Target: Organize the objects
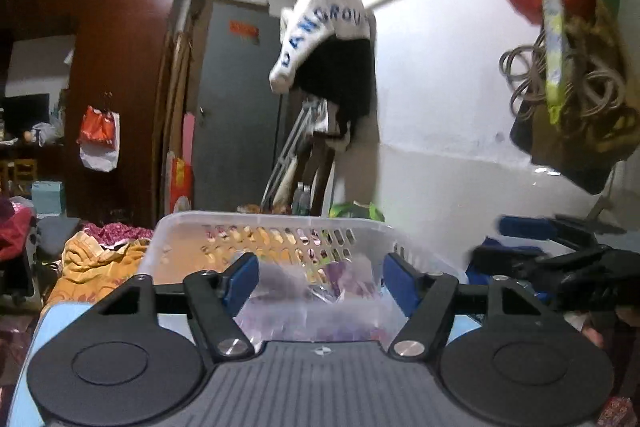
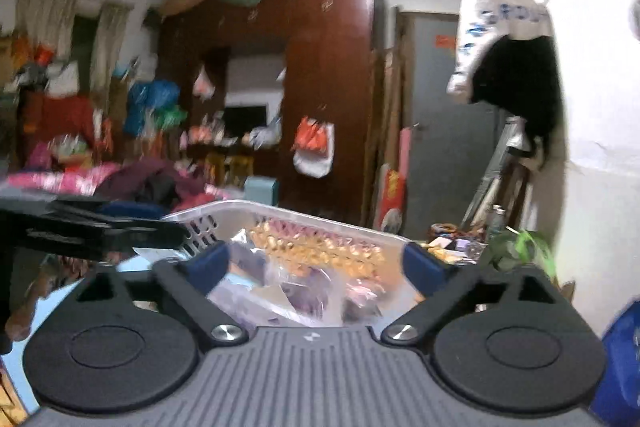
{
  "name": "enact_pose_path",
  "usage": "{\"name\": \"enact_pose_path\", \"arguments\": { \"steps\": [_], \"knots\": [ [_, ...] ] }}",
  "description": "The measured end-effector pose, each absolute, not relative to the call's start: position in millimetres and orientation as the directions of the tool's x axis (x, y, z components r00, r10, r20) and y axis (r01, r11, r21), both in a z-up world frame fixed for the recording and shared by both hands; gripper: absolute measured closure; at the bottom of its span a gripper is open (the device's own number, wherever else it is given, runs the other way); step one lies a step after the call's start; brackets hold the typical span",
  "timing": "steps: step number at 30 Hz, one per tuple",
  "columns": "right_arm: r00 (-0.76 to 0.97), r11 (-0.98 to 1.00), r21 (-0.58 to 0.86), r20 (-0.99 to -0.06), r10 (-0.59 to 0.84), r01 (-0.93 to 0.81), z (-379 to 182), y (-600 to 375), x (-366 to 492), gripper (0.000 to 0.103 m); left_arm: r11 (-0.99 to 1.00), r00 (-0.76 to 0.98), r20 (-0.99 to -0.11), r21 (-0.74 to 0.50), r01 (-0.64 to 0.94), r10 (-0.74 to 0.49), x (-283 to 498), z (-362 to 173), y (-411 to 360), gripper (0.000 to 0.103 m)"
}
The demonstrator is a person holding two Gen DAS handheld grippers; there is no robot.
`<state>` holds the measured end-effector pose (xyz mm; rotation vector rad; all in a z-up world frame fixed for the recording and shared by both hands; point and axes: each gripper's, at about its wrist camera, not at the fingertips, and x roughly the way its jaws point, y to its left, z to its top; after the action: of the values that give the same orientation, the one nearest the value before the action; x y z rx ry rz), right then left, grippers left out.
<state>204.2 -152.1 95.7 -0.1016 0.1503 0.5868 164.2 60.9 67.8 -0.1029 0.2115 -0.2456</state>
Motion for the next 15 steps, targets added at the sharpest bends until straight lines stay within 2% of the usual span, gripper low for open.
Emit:
{"name": "enact_pose_path", "arguments": {
  "steps": [1, 2, 7, 11, 15],
  "knots": [
    [0.823, 0.832, -0.026, -0.168, 0.542, -0.554, 88.8, -162.1, 200.7, 0.000, 0.968, 0.952, -0.194, -0.129, 0.215, -0.237, 154.5, 59.5, 62.4, 0.020],
    [0.821, 0.838, 0.008, -0.196, 0.537, -0.546, 77.7, -171.5, 201.3, 0.000, 0.971, 0.955, -0.195, -0.128, 0.203, -0.226, 145.7, 49.3, 63.2, 0.020],
    [0.786, 0.878, 0.043, -0.426, 0.447, -0.476, 25.2, -165.4, 237.9, 0.000, 0.969, 0.940, -0.269, -0.183, 0.163, -0.209, 138.6, 7.9, 69.4, 0.020],
    [0.747, 0.870, 0.077, -0.480, 0.461, -0.487, 8.1, -153.4, 251.1, 0.000, 0.965, 0.934, -0.296, -0.220, 0.139, -0.202, 142.2, -7.5, 78.4, 0.020],
    [0.735, 0.875, -0.007, -0.546, 0.402, -0.483, -2.1, -135.2, 255.1, 0.002, 0.966, 0.931, -0.307, -0.223, 0.130, -0.196, 144.5, -12.1, 80.1, 0.020]
  ]
}}
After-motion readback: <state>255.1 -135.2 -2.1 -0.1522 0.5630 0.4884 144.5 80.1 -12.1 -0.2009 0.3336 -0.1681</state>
